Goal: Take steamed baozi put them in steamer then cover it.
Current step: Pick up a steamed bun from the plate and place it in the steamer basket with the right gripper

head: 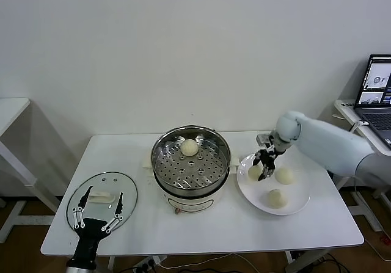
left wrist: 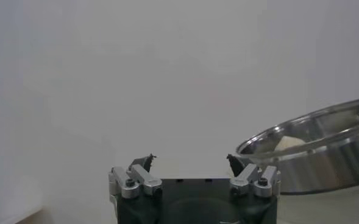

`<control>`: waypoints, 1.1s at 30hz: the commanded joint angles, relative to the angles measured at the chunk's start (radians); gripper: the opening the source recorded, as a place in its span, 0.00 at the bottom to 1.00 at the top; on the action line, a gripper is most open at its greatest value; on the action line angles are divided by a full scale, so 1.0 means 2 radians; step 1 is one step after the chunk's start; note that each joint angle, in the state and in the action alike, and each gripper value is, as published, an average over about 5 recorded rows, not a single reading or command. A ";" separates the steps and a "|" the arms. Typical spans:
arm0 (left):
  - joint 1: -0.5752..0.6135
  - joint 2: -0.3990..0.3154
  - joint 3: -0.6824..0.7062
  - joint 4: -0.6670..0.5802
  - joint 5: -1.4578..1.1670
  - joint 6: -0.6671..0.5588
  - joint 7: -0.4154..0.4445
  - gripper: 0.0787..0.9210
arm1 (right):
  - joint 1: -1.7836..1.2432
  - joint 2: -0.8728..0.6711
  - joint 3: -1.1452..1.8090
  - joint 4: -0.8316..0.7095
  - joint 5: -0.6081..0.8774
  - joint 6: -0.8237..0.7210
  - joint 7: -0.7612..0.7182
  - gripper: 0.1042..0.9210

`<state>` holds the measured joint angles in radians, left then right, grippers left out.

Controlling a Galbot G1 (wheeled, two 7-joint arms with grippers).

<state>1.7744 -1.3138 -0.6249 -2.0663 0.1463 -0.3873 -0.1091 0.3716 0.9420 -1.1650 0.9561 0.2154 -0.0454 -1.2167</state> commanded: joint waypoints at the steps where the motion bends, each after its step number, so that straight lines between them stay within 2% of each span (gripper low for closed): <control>1: -0.002 0.000 0.003 -0.002 0.001 0.002 0.000 0.88 | 0.169 0.011 -0.042 0.042 0.055 0.003 -0.095 0.67; 10: -0.004 0.001 0.005 -0.003 0.001 0.002 -0.001 0.88 | 0.231 0.095 -0.097 0.093 0.165 -0.039 -0.075 0.65; 17: -0.009 0.001 0.005 -0.001 0.000 0.001 -0.003 0.88 | 0.208 0.174 -0.131 0.107 0.225 -0.081 -0.012 0.64; 26: -0.010 0.002 0.004 -0.003 0.000 -0.002 -0.004 0.88 | 0.150 0.254 -0.153 0.062 0.225 -0.113 0.052 0.64; 33: -0.009 0.001 0.005 0.000 -0.001 -0.005 -0.004 0.88 | 0.123 0.279 -0.165 0.038 0.207 -0.120 0.075 0.64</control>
<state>1.7567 -1.3113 -0.6167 -2.0698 0.1455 -0.3956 -0.1174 0.6670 1.3867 -1.4555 1.0758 0.6109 -0.2478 -1.1445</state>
